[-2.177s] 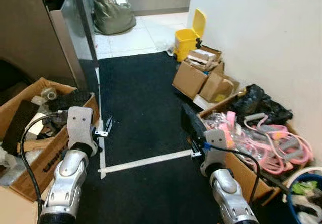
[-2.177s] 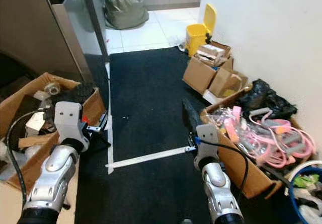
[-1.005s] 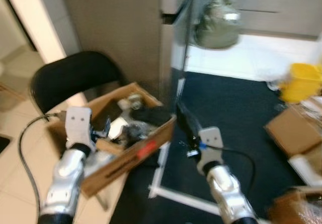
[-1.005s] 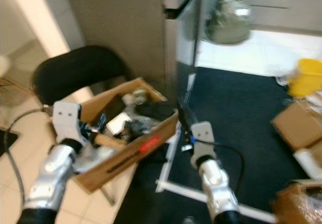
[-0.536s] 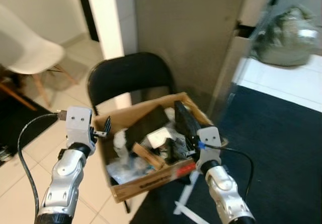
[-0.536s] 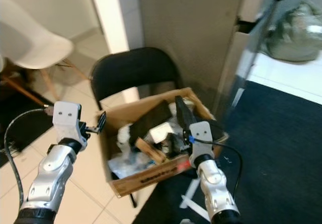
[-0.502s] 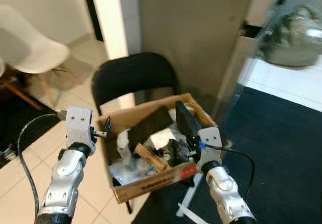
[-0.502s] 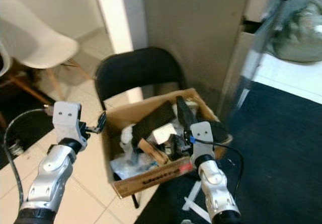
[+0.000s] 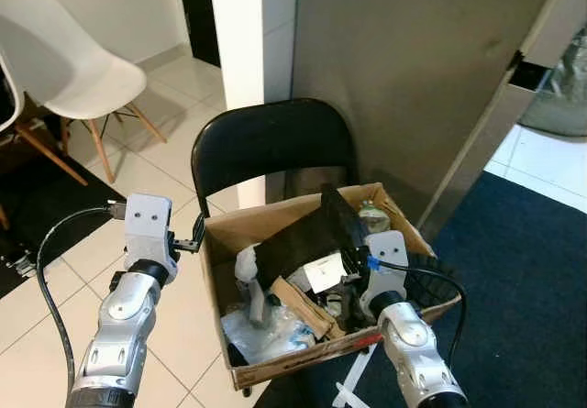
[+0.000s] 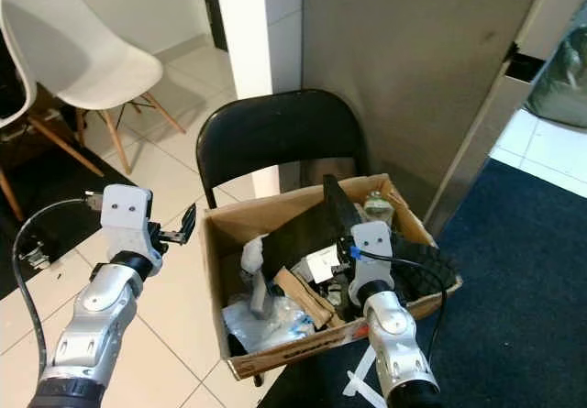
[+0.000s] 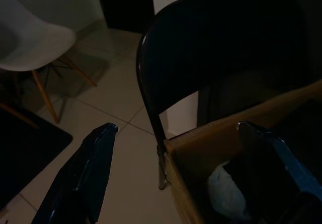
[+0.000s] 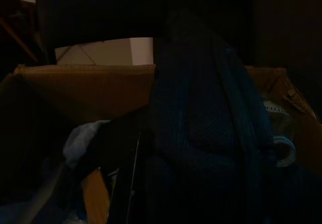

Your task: Picking trash to rubbish bin

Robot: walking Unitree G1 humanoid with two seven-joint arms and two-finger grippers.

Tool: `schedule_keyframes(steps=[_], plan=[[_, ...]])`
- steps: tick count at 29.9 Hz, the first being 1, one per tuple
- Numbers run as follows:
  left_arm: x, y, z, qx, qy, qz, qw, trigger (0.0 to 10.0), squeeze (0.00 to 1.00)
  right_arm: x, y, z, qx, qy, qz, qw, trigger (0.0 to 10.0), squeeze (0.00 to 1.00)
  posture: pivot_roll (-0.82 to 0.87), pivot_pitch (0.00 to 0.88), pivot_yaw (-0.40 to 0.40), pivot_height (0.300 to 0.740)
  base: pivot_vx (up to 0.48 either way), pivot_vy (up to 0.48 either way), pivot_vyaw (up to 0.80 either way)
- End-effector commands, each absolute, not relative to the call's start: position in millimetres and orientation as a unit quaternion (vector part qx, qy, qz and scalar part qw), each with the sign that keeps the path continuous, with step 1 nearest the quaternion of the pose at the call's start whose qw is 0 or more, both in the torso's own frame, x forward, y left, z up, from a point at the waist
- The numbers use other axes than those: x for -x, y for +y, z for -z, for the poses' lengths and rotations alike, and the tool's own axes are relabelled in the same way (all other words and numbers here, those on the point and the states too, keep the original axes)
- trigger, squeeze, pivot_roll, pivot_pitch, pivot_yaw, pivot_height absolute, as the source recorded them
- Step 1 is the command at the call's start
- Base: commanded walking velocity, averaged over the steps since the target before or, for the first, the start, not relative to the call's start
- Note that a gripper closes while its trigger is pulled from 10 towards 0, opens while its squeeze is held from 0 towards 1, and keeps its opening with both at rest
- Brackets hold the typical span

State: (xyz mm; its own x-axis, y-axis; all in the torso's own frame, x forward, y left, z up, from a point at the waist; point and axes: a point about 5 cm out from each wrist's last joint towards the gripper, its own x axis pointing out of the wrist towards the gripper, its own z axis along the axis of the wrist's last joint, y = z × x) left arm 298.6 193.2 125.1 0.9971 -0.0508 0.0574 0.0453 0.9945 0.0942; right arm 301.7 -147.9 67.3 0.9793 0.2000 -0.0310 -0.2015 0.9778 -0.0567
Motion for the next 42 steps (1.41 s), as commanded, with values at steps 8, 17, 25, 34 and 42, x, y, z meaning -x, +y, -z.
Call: schedule_keyframes(steps=[8,17,25,34,42], plan=[[-295,190,-117,-0.084,-0.008,0.05,0.995,10.0,0.0,-301,-143,-63,0.002,0.036,-0.164,0.986,10.0,0.0,0.02,0.103,0.033,0.74,0.0,0.0,0.0],[-292,185,-109,-0.084,0.016,0.096,0.992,10.0,0.0,-301,-117,-49,0.002,0.13,-0.307,0.943,10.0,0.0,0.01,0.112,0.03,0.74,0.0,0.0,0.0],[-289,175,-101,-0.063,0.051,0.14,0.987,10.0,0.0,-307,-87,-45,0.018,0.155,-0.35,0.924,10.0,0.0,0.02,0.118,0.025,0.74,0.0,0.0,0.0],[-262,166,-90,-0.019,0.141,0.282,0.949,10.0,0.0,-309,-68,-44,0.025,0.173,-0.374,0.911,10.0,0.0,0.03,0.128,0.012,0.74,0.0,0.0,0.0],[-256,175,-83,-0.029,0.194,0.274,0.942,10.0,0.0,-311,-64,-41,0.029,0.19,-0.379,0.905,10.0,0.0,0.04,0.127,0.006,0.74,0.0,0.0,0.0]])
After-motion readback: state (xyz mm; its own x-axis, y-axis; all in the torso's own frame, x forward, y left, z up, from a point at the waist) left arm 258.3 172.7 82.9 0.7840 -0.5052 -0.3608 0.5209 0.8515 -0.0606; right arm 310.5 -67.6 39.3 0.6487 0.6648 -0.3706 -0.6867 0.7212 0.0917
